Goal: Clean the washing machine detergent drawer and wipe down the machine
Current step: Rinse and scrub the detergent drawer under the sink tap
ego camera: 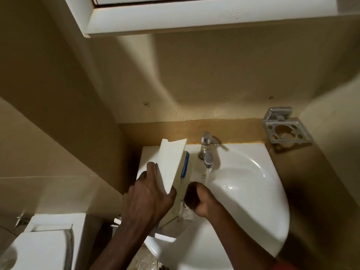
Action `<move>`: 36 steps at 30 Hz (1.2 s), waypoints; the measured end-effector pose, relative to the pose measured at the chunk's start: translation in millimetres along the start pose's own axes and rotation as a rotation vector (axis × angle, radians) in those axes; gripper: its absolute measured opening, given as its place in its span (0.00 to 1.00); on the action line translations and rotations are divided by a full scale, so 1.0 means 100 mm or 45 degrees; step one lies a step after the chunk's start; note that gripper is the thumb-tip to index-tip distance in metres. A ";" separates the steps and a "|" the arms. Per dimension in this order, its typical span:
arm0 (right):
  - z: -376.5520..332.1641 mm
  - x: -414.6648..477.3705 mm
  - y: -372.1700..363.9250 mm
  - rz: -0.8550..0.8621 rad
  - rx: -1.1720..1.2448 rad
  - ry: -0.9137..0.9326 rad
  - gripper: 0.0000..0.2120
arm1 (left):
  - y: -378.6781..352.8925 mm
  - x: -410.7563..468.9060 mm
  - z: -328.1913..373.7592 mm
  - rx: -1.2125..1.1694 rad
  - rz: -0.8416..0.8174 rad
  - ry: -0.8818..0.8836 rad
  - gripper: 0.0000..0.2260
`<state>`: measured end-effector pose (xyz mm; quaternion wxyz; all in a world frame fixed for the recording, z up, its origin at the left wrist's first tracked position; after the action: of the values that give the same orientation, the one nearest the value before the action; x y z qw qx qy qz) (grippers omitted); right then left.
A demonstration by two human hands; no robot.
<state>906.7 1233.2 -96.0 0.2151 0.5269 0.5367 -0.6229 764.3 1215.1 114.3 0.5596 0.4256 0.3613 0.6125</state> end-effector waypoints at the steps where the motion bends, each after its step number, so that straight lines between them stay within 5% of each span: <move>1: 0.02 0.00 -0.05 -0.005 -0.031 0.004 0.08 | 0.03 0.01 0.03 0.026 0.016 -0.031 0.30; 14: -0.03 -0.03 -0.38 -0.059 -0.379 0.119 0.11 | 0.31 0.14 0.33 0.401 -0.018 -0.293 0.36; 18: -0.31 -0.23 -0.30 0.172 -0.662 0.293 0.10 | 0.34 0.16 0.32 0.493 -0.029 -0.335 0.38; 23: -1.01 -1.08 0.24 0.817 -0.739 1.044 0.14 | 0.47 0.16 0.24 0.464 0.015 -0.312 0.37; 29: -1.56 -1.56 -0.04 0.900 -0.826 1.409 0.10 | 0.62 0.17 0.19 0.423 0.077 -0.289 0.35; 33: -1.85 -1.41 -0.38 0.913 -1.203 1.346 0.10 | 0.72 0.17 0.10 0.258 0.131 -0.222 0.31; 36: -1.92 -1.40 -0.42 0.924 -1.212 1.352 0.08 | 0.78 0.14 -0.04 0.132 0.202 -0.144 0.30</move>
<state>1003.4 1377.4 72.3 0.3219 0.7465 0.5707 0.1159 730.5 1220.4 186.0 0.5059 0.5151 0.3257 0.6104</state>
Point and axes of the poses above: each hand's wrist, its own x-axis towards the middle knuckle, its own y-axis out of the back of the hand, z = x × y, the point moved 10 cm from there along x, towards the middle knuckle, and after that the axes turned 13 degrees about -y, right-handed, at the moved point
